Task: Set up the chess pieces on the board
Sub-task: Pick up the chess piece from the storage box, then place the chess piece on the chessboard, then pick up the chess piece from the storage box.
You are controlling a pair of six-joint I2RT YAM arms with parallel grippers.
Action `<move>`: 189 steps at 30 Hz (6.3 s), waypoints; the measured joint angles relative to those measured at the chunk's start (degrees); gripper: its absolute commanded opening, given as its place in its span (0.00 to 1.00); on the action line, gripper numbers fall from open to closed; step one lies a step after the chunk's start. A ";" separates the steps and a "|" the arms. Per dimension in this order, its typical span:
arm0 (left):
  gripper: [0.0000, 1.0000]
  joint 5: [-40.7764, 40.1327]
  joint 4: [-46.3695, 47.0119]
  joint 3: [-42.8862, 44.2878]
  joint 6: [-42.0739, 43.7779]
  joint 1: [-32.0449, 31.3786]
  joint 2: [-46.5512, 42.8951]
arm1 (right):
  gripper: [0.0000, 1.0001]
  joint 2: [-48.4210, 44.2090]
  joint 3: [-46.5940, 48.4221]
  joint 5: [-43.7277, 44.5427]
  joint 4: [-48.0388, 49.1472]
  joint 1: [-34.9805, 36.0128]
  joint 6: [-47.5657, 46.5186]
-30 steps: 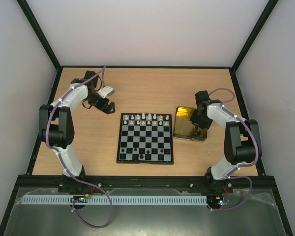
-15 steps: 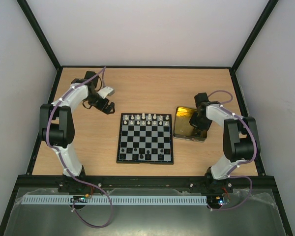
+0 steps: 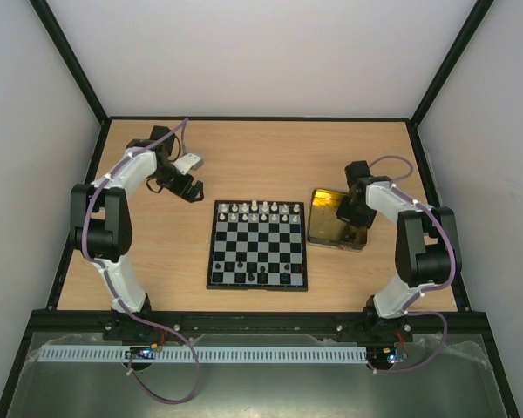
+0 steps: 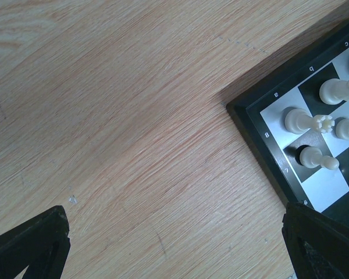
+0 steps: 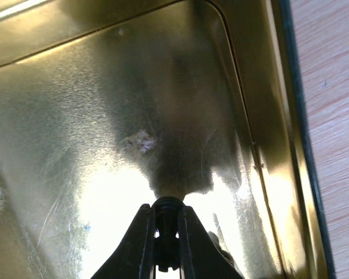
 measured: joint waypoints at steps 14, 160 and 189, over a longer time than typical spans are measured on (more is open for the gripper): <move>0.99 0.02 0.00 0.00 -0.04 0.00 0.00 | 0.03 -5.81 3.72 -1.38 -5.97 0.28 -1.05; 0.99 -0.42 1.60 -1.75 -0.37 -0.39 -0.87 | 0.22 -22.77 -15.26 2.32 -0.76 53.07 38.01; 0.99 -0.39 1.53 -0.90 -0.42 -0.39 -0.61 | 0.22 -20.72 6.16 12.02 -22.56 16.61 18.16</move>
